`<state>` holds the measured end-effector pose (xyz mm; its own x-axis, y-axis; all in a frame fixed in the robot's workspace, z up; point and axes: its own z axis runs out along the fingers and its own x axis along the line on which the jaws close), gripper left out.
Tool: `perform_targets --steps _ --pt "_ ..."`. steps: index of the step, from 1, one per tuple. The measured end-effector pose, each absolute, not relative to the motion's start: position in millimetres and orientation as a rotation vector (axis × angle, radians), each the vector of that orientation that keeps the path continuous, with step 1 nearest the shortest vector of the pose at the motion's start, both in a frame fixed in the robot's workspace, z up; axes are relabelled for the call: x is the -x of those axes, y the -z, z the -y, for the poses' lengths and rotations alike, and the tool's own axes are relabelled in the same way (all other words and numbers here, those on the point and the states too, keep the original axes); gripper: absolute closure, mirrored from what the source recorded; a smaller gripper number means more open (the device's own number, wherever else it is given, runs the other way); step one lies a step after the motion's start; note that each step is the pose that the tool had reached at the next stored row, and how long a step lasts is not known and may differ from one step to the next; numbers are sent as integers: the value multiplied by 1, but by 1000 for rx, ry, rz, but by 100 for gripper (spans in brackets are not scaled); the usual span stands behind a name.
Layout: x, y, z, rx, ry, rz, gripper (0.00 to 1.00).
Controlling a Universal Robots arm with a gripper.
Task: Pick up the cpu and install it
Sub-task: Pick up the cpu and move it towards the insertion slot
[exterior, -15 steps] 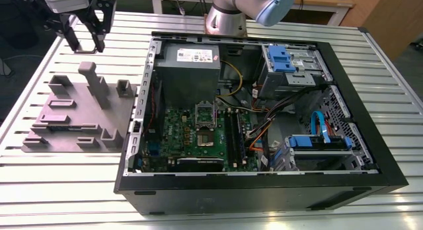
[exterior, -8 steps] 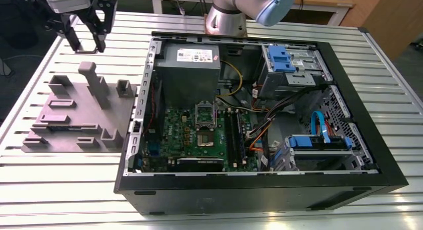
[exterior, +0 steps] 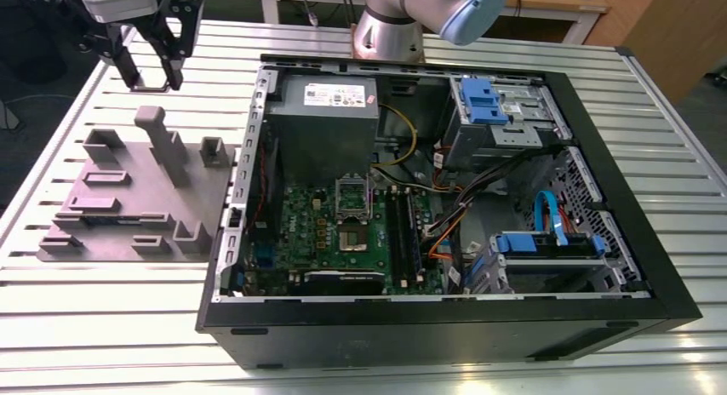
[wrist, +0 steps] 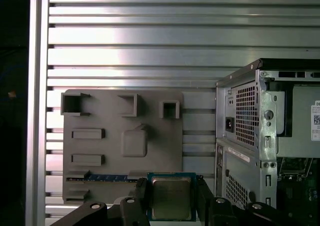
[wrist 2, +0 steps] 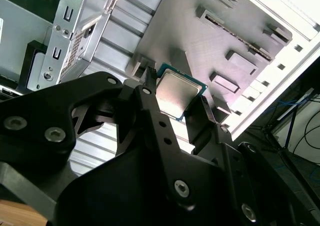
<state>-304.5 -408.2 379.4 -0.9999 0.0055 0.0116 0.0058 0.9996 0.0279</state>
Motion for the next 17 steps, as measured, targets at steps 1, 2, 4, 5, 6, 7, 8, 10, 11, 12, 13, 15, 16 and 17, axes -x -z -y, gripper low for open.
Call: perform_targets --steps 1,2,4,5,6,7,8,10,11,12,13,15,16,17 --pt "304 -379 408 9 44 3130 53" --pt "304 -379 408 9 44 3130 53" --pt "303 -379 408 9 44 3130 53" --pt "303 -379 408 9 44 3130 53" --pt "302 -379 408 9 44 3130 53" --pt "302 -379 408 9 44 3130 53" --pt "301 -379 408 9 44 3130 53" --pt "299 -379 408 9 44 3130 53" --pt "297 -379 408 9 44 3130 53" --pt "296 -379 408 9 44 3130 53" --pt "295 -379 408 9 44 3130 53" --pt "293 -379 408 9 44 3130 53" --pt "292 -379 408 9 44 3130 53" --pt "291 -379 408 9 44 3130 53"
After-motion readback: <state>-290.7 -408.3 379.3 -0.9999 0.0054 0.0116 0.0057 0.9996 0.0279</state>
